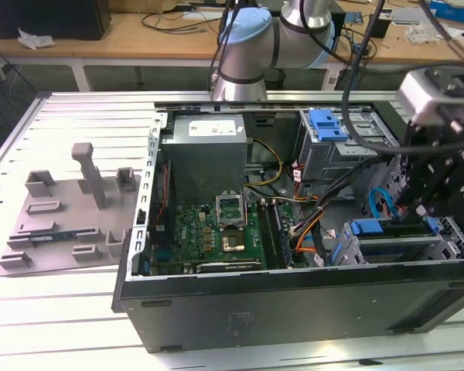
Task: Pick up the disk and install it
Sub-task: 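Insert the second disk wire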
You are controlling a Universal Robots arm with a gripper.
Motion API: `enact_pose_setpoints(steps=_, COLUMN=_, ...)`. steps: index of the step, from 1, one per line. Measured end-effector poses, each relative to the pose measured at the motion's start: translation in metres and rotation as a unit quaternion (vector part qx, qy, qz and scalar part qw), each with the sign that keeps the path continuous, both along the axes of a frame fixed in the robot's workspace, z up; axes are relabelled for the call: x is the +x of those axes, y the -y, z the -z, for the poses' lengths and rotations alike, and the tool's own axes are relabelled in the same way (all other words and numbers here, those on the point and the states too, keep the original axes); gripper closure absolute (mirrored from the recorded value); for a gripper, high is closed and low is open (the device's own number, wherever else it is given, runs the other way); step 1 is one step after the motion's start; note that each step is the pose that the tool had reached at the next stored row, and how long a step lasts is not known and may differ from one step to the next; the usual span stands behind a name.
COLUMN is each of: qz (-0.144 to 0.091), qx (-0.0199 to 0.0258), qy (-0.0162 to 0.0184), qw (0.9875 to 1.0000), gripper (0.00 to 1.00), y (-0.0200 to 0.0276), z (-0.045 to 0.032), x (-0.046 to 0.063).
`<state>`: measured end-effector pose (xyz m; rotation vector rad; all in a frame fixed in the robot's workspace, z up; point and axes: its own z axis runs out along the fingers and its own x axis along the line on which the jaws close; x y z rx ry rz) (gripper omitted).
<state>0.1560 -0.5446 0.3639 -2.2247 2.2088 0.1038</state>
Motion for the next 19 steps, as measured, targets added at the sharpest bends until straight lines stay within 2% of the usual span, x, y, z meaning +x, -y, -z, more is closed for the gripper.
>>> enact_pose_setpoints(steps=2, qz=0.0, qx=-0.0007, qy=0.0001, qw=1.0, gripper=0.7, y=0.0, z=-0.0098, x=0.0)
enact_pose_setpoints(steps=4, qz=0.0, qx=-0.0029, qy=0.0007, qw=1.0, gripper=0.7, y=-0.0002, z=-0.0236, x=-0.002)
enact_pose_setpoints(steps=5, qz=0.0, qx=-0.004, qy=0.0012, qw=1.0, gripper=0.7, y=-0.0003, z=-0.0272, x=-0.003)
enact_pose_setpoints(steps=6, qz=0.0, qx=-0.0048, qy=0.0017, qw=1.0, gripper=0.71, y=-0.0003, z=-0.0294, x=-0.005)
enact_pose_setpoints(steps=7, qz=0.0, qx=-0.0066, qy=0.003, qw=1.0, gripper=0.78, y=-0.0003, z=-0.0335, x=-0.008)
enact_pose_setpoints(steps=9, qz=0.0, qx=-0.0076, qy=0.0045, qw=1.0, gripper=0.89, y=-0.0004, z=-0.0371, x=-0.012)
enact_pose_setpoints(steps=13, qz=0.0, qx=-0.0127, qy=0.0084, qw=0.9999, gripper=0.89, y=-0.0009, z=-0.0405, x=-0.023)
enact_pose_setpoints(steps=19, qz=0.0, qx=-0.0134, qy=0.01, qw=0.9999, gripper=0.89, y=-0.001, z=-0.0405, x=-0.024)
